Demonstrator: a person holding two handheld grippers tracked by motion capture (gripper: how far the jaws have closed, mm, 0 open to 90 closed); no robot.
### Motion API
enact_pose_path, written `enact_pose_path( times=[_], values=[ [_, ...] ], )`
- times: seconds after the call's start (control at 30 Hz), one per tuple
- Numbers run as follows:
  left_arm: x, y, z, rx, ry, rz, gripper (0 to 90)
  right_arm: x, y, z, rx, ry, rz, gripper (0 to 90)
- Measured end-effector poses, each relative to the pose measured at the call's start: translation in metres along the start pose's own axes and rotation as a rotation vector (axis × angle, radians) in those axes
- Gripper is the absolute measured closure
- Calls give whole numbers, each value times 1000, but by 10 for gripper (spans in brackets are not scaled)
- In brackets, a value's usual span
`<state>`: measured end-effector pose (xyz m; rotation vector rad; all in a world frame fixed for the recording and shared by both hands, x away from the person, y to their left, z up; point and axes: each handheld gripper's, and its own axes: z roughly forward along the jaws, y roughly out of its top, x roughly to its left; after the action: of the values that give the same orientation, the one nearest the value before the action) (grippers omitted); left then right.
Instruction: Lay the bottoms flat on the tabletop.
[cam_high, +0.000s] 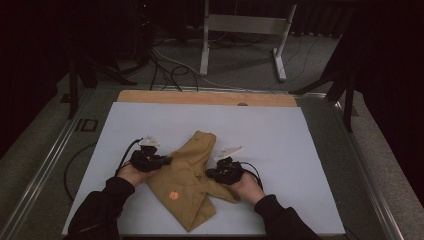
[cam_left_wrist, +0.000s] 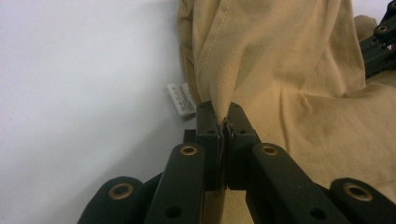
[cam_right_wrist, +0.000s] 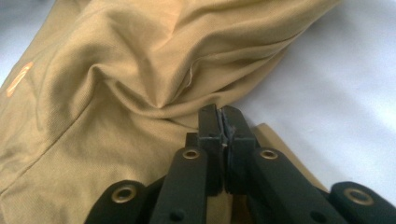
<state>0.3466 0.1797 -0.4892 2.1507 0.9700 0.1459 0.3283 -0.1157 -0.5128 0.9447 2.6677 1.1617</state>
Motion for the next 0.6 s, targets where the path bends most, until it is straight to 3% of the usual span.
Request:
enact_pose_path(
  times=[0.23,0.47,0.6],
  values=[
    [-2,9,-12,-62,15,3,874,-1,5,-10,-42,-69,-16,894],
    [-7,21,-29,-133,52,9,874,-17,7,-40,-127,-172,19,896],
    [-16,29,-33,-168,48,20,874,-23,8,-62,-181,-226,30,896]
  ],
)
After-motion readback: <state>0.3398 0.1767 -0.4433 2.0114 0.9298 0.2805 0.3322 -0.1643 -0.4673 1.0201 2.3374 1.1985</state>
